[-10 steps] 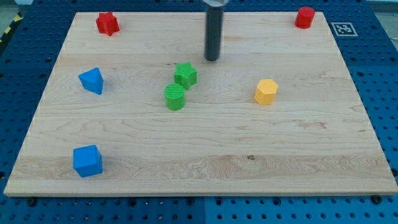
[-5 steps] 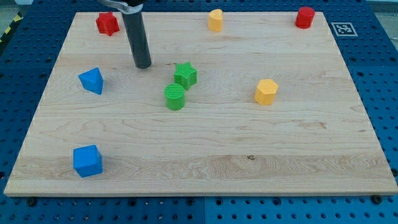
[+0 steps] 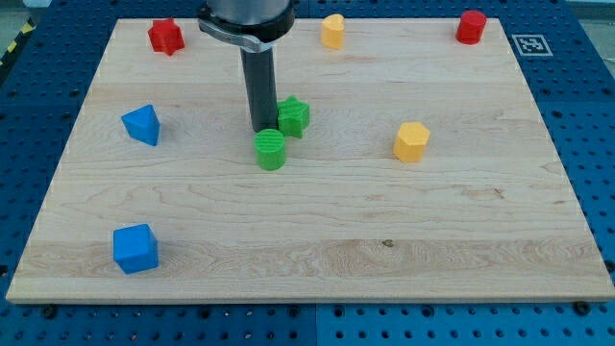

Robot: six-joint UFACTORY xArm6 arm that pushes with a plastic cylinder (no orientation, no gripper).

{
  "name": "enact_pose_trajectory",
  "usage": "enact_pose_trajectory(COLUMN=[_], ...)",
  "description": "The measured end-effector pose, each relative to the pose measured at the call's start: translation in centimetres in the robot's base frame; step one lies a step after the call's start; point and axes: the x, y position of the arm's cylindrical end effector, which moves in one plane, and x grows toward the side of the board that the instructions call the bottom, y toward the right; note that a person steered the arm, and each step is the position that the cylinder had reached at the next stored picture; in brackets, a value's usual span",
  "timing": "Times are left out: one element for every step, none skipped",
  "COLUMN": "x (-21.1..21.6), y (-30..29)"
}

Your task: Move green star closer to the yellow pentagon

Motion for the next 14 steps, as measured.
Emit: enact_pose_trajectory(x=[0.0, 0.0, -1.1, -2.4, -2.5, -4.8, -6.7, -6.5, -6.4, -4.6, -4.6, -4.6, -4.3, -4.3], y=[2.0, 2.7, 5.3, 8.5, 10.7, 9.0, 9.1, 11.7, 11.8, 11.4, 11.4, 11.4, 12.7, 12.9])
